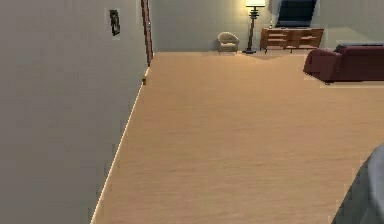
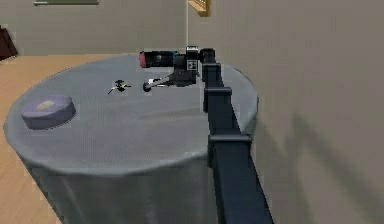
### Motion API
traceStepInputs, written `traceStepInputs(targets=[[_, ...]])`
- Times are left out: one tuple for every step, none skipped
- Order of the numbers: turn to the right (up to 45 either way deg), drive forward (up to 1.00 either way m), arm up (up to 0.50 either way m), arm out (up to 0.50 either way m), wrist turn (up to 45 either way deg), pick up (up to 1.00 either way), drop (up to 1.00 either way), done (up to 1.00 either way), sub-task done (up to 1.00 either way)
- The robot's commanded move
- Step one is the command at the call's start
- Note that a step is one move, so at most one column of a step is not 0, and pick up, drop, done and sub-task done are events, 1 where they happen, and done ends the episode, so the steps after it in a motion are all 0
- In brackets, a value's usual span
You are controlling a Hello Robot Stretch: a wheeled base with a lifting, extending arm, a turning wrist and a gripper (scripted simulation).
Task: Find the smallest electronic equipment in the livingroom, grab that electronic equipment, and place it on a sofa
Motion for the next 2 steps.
traceStepInputs(targets=[[0.0, 0.00, 0.00, 0.00, 0.0, 1.00, 0.00, 0.00, 0.00], [0.0, 0.00, 0.04, 0.00, 0.0, 0.00, 0.00, 0.00, 0.00]])
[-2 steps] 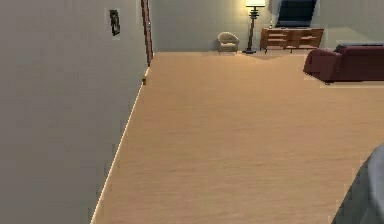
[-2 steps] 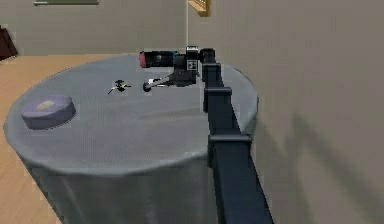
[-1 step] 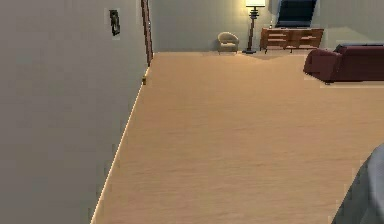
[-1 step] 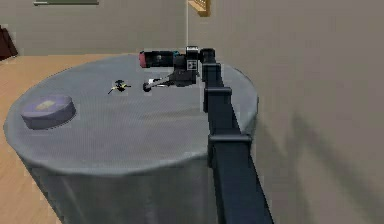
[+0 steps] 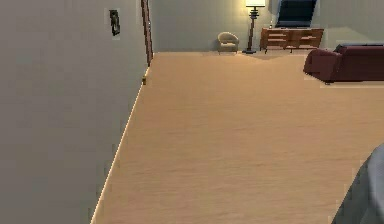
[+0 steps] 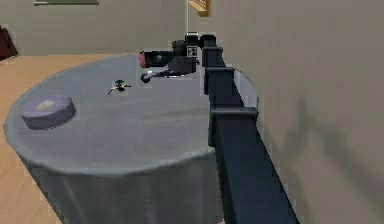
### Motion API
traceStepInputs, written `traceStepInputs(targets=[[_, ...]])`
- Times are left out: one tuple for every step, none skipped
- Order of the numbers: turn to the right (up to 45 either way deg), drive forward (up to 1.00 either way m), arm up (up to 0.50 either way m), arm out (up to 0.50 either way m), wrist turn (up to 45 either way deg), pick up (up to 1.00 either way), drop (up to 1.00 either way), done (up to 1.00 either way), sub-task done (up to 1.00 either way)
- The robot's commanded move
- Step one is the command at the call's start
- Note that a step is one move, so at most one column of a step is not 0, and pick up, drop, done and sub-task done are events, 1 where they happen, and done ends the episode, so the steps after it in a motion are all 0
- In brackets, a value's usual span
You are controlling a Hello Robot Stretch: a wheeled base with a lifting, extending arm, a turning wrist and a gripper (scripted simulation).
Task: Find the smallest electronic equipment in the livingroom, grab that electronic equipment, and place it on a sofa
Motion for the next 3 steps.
traceStepInputs(targets=[[0.0, 0.00, 0.00, 0.00, -45.0, 0.00, 0.00, 0.00, 0.00], [0.0, 0.00, 0.00, 0.00, -45.0, 0.00, 0.00, 0.00, 0.00], [0.0, 0.00, 0.00, 0.00, -6.0, 0.00, 0.00, 0.00, 0.00]])
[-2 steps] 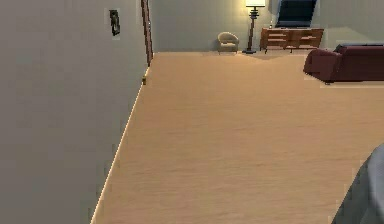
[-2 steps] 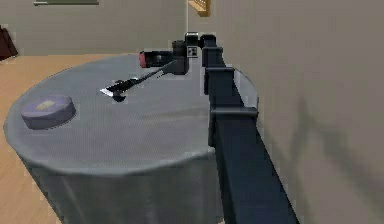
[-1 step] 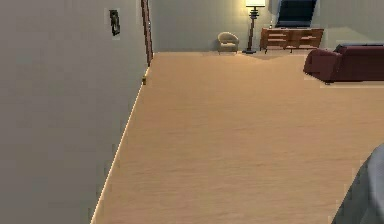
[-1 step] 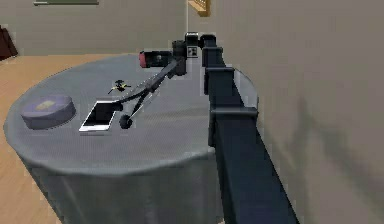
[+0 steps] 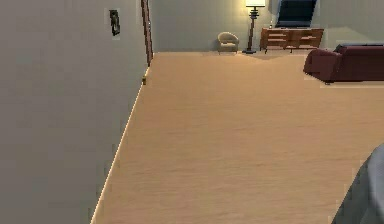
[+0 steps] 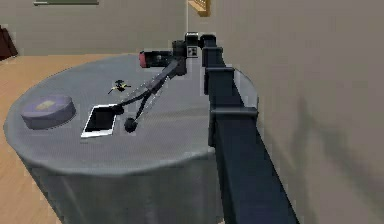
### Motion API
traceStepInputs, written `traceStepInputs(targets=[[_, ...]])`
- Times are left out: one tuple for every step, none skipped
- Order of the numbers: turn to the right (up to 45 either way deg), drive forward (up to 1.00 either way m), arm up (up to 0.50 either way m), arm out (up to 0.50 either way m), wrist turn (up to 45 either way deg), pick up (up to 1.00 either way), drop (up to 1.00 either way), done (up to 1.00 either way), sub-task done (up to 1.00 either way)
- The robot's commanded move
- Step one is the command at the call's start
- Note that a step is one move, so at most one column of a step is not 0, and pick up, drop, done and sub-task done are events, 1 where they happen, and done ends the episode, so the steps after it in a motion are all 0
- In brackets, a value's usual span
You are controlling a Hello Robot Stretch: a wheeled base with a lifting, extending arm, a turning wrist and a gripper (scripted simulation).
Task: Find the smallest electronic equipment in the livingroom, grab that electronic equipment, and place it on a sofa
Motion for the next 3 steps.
traceStepInputs(targets=[[0.0, 0.00, 0.00, -0.48, 0.0, 0.00, 0.00, 0.00, 0.00], [-18.0, 0.00, 0.00, 0.00, 0.0, 0.00, 0.00, 0.00, 0.00], [0.0, 0.60, 0.00, 0.00, 0.0, 0.00, 0.00, 0.00, 0.00]])
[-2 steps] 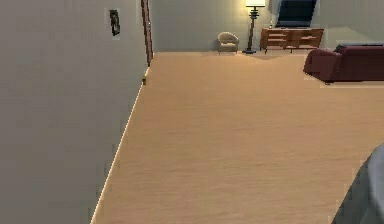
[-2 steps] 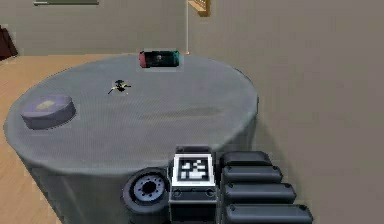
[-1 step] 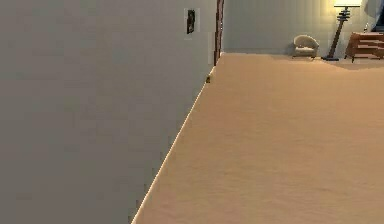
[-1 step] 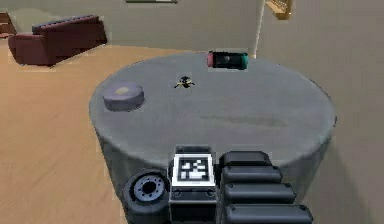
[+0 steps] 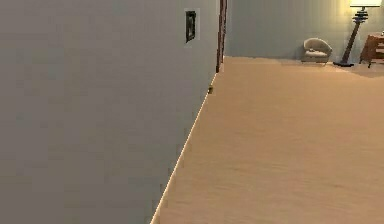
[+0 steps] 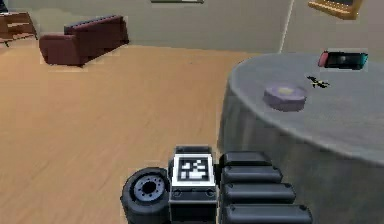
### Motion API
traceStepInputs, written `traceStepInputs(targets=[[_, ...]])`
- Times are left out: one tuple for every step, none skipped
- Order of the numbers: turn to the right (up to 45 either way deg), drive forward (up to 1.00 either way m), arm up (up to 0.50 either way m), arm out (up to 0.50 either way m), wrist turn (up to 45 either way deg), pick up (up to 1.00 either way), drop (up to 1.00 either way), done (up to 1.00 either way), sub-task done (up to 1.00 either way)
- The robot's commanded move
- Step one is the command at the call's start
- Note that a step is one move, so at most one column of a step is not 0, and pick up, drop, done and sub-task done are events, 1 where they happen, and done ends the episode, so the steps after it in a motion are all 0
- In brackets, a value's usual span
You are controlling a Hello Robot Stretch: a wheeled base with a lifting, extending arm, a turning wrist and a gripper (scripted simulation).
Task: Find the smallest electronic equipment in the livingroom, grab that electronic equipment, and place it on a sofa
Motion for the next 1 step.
traceStepInputs(targets=[[45.0, 0.00, 0.00, 0.00, 0.0, 0.00, 0.00, 0.00, 0.00]])
